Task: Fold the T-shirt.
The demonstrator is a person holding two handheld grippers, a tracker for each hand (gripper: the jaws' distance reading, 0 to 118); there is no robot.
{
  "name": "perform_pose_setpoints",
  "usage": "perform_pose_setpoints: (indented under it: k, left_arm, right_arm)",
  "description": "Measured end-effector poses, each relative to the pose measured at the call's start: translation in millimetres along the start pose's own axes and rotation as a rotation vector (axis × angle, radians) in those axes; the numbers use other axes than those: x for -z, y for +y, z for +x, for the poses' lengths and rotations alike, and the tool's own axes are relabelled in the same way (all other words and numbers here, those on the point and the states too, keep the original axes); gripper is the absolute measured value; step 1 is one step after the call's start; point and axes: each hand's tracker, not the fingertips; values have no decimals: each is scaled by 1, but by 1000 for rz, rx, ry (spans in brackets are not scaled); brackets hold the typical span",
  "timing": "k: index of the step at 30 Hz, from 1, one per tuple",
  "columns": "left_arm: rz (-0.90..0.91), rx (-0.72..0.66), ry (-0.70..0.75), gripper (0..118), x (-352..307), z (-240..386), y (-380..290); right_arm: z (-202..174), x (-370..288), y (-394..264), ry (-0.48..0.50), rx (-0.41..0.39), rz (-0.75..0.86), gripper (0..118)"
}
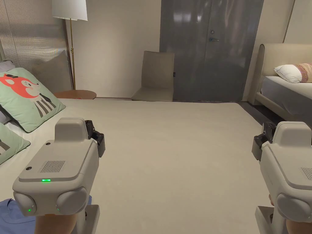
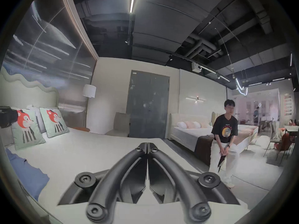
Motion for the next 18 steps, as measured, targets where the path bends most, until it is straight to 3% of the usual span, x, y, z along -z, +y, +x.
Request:
perform_pose_setpoints:
  k: [8, 18]
  left_arm:
    - [11, 9, 40, 0, -10, -23, 8]
    - [4, 54, 326, 0, -69, -122, 16]
  right_arm:
    - [-21, 5, 3, 60, 10, 6, 1]
    - [-137, 13, 8, 365, 62, 27, 1]
